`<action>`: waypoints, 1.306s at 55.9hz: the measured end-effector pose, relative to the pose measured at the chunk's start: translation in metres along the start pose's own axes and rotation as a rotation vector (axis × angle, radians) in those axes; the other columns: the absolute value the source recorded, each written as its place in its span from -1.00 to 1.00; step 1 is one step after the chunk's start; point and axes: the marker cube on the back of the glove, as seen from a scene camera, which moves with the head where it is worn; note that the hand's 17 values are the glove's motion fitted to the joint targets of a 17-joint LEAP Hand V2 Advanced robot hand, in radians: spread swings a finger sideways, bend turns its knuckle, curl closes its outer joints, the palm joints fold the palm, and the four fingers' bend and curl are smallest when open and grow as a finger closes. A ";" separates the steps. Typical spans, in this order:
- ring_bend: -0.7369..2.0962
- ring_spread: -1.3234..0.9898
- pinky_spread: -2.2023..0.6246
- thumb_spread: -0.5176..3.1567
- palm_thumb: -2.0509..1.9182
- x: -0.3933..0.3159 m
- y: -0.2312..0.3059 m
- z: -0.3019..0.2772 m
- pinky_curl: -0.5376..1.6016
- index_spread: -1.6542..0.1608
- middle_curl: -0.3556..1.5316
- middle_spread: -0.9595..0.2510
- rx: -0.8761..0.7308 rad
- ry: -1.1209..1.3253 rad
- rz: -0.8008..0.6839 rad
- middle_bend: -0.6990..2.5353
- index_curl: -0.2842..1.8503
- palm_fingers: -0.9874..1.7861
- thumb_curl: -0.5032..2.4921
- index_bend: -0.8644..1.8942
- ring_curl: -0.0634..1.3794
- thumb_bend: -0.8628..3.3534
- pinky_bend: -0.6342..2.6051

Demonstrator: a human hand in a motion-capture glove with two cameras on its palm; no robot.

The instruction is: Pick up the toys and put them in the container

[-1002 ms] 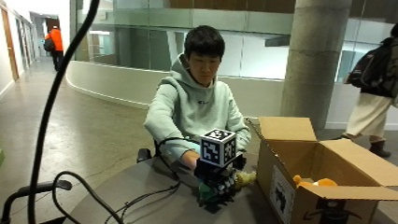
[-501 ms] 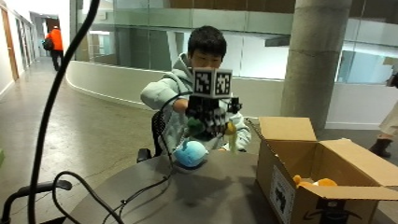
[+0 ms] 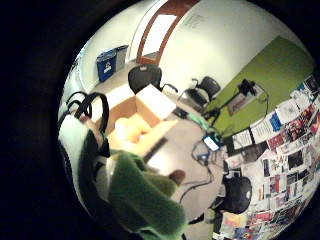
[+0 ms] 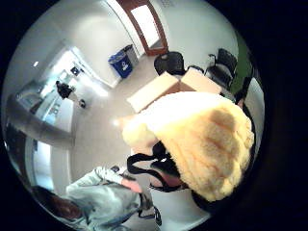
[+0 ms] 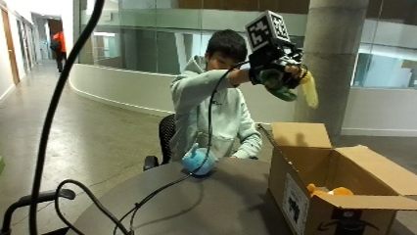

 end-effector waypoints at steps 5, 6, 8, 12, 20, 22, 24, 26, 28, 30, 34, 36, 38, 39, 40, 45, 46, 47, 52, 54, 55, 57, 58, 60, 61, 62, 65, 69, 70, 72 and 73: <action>0.53 -0.07 0.30 -0.22 0.15 -0.006 -0.003 0.022 0.09 0.73 0.18 0.41 -0.097 -0.177 -0.428 0.30 0.11 0.39 -0.14 0.37 -0.14 -0.61 -0.02; 0.51 -0.07 0.30 -0.19 0.12 -0.007 -0.005 0.029 0.09 0.72 0.16 0.40 -0.138 -0.187 -0.442 0.28 0.10 0.29 -0.16 0.35 -0.14 -0.62 -0.04; 0.47 -0.07 0.31 -0.16 0.10 -0.010 -0.015 0.043 0.11 0.71 0.15 0.40 -0.227 -0.126 -0.271 0.24 0.11 0.05 -0.20 0.28 -0.13 -0.62 -0.05; 0.24 -0.06 0.37 -0.15 0.03 -0.016 -0.027 0.060 0.11 0.65 0.05 0.42 -0.312 0.005 0.019 0.04 0.03 -0.50 -0.25 0.11 -0.21 -0.63 -0.01; -0.09 -0.01 0.48 -0.17 -0.01 -0.007 -0.020 0.063 -0.05 0.53 -0.17 0.46 -0.320 -0.024 0.028 -0.29 -0.20 -0.58 -0.32 -0.14 -0.53 -0.63 -0.15; -0.14 0.00 0.49 -0.17 -0.01 -0.006 -0.014 0.059 -0.07 0.52 -0.19 0.45 -0.320 -0.039 0.027 -0.33 -0.23 -0.55 -0.34 -0.17 -0.56 -0.63 -0.18; -0.17 0.00 0.50 -0.17 -0.01 -0.004 -0.009 0.055 -0.09 0.51 -0.21 0.45 -0.312 -0.044 0.026 -0.36 -0.25 -0.52 -0.35 -0.19 -0.58 -0.63 -0.20; -0.21 0.01 0.51 -0.17 -0.01 0.000 -0.003 0.051 -0.10 0.51 -0.22 0.45 -0.304 -0.044 0.025 -0.39 -0.26 -0.50 -0.37 -0.22 -0.60 -0.63 -0.21; -0.24 0.01 0.51 -0.17 -0.01 0.005 0.003 0.047 -0.11 0.50 -0.23 0.44 -0.303 -0.042 0.018 -0.42 -0.28 -0.48 -0.38 -0.24 -0.61 -0.63 -0.23; -0.26 0.01 0.52 -0.17 -0.01 0.012 0.011 0.042 -0.12 0.50 -0.24 0.44 -0.308 -0.043 0.007 -0.43 -0.29 -0.46 -0.39 -0.26 -0.62 -0.63 -0.25; -0.30 0.01 0.53 -0.16 -0.01 0.019 0.035 0.030 -0.14 0.49 -0.25 0.42 -0.322 -0.051 -0.007 -0.45 -0.32 -0.42 -0.41 -0.28 -0.62 -0.62 -0.28; -0.31 0.01 0.53 -0.16 -0.01 0.019 0.048 0.025 -0.14 0.49 -0.25 0.42 -0.329 -0.052 -0.014 -0.46 -0.33 -0.41 -0.42 -0.28 -0.63 -0.63 -0.29; -0.32 0.01 0.53 -0.16 -0.01 0.026 0.062 0.023 -0.15 0.49 -0.25 0.41 -0.335 -0.039 -0.031 -0.46 -0.34 -0.40 -0.43 -0.28 -0.62 -0.62 -0.30; -0.32 0.01 0.53 -0.16 -0.01 0.034 0.067 0.024 -0.15 0.49 -0.25 0.41 -0.338 -0.023 -0.041 -0.46 -0.35 -0.40 -0.43 -0.28 -0.62 -0.62 -0.30; -0.33 0.01 0.53 -0.16 -0.01 0.041 0.073 0.025 -0.15 0.49 -0.25 0.41 -0.342 -0.007 -0.052 -0.46 -0.35 -0.39 -0.44 -0.28 -0.62 -0.62 -0.30; -0.34 0.01 0.54 -0.15 -0.01 0.034 0.129 0.015 -0.16 0.49 -0.26 0.39 -0.406 -0.055 -0.086 -0.46 -0.37 -0.37 -0.45 -0.27 -0.61 -0.62 -0.32; -0.34 0.01 0.54 -0.15 -0.01 0.033 0.140 0.014 -0.16 0.49 -0.26 0.39 -0.421 -0.065 -0.090 -0.46 -0.37 -0.37 -0.46 -0.27 -0.61 -0.62 -0.32; -0.35 0.01 0.54 -0.15 -0.01 0.035 0.150 0.013 -0.16 0.49 -0.26 0.38 -0.435 -0.070 -0.096 -0.46 -0.38 -0.37 -0.46 -0.27 -0.61 -0.62 -0.32; -0.35 0.01 0.54 -0.15 -0.01 0.046 0.200 0.019 -0.16 0.49 -0.26 0.38 -0.488 -0.090 -0.139 -0.46 -0.39 -0.36 -0.47 -0.26 -0.61 -0.62 -0.33; -0.35 0.01 0.54 -0.15 -0.01 0.046 0.222 0.023 -0.16 0.49 -0.26 0.37 -0.501 -0.091 -0.143 -0.46 -0.39 -0.35 -0.48 -0.27 -0.60 -0.62 -0.33; -0.35 0.01 0.54 -0.15 -0.01 0.048 0.232 0.027 -0.16 0.48 -0.26 0.37 -0.506 -0.090 -0.148 -0.46 -0.39 -0.35 -0.48 -0.27 -0.60 -0.62 -0.33; -0.35 0.01 0.54 -0.15 -0.01 0.055 0.246 0.036 -0.17 0.48 -0.26 0.37 -0.516 -0.088 -0.167 -0.46 -0.40 -0.35 -0.48 -0.26 -0.60 -0.62 -0.33; -0.36 0.01 0.54 -0.15 -0.01 0.060 0.252 0.042 -0.17 0.48 -0.26 0.37 -0.523 -0.089 -0.178 -0.45 -0.40 -0.35 -0.48 -0.27 -0.60 -0.62 -0.33; -0.36 0.01 0.54 -0.15 -0.01 0.061 0.268 0.052 -0.17 0.48 -0.26 0.37 -0.541 -0.106 -0.181 -0.46 -0.40 -0.35 -0.49 -0.26 -0.60 -0.62 -0.34; -0.35 0.01 0.54 -0.15 -0.01 0.055 0.280 0.058 -0.17 0.48 -0.26 0.37 -0.552 -0.121 -0.173 -0.46 -0.40 -0.35 -0.49 -0.26 -0.60 -0.62 -0.34; -0.35 0.01 0.54 -0.15 -0.01 0.049 0.291 0.063 -0.17 0.48 -0.26 0.37 -0.563 -0.138 -0.162 -0.46 -0.40 -0.35 -0.49 -0.26 -0.60 -0.62 -0.34; -0.35 0.01 0.54 -0.15 -0.01 0.043 0.313 0.079 -0.16 0.48 -0.26 0.37 -0.591 -0.165 -0.152 -0.46 -0.41 -0.34 -0.50 -0.26 -0.60 -0.62 -0.34; -0.35 0.01 0.54 -0.15 -0.01 0.044 0.331 0.108 -0.16 0.48 -0.26 0.37 -0.637 -0.173 -0.176 -0.46 -0.41 -0.34 -0.50 -0.26 -0.59 -0.62 -0.33; -0.36 0.01 0.54 -0.15 -0.01 0.038 0.340 0.115 -0.16 0.48 -0.26 0.37 -0.655 -0.170 -0.179 -0.45 -0.41 -0.34 -0.50 -0.26 -0.59 -0.62 -0.34; -0.35 0.01 0.54 -0.15 0.00 0.020 0.364 0.125 -0.16 0.48 -0.26 0.37 -0.700 -0.146 -0.185 -0.46 -0.42 -0.35 -0.50 -0.26 -0.59 -0.62 -0.33; -0.35 0.02 0.54 -0.15 0.00 0.010 0.377 0.129 -0.16 0.48 -0.26 0.38 -0.725 -0.127 -0.190 -0.46 -0.42 -0.35 -0.50 -0.26 -0.59 -0.62 -0.33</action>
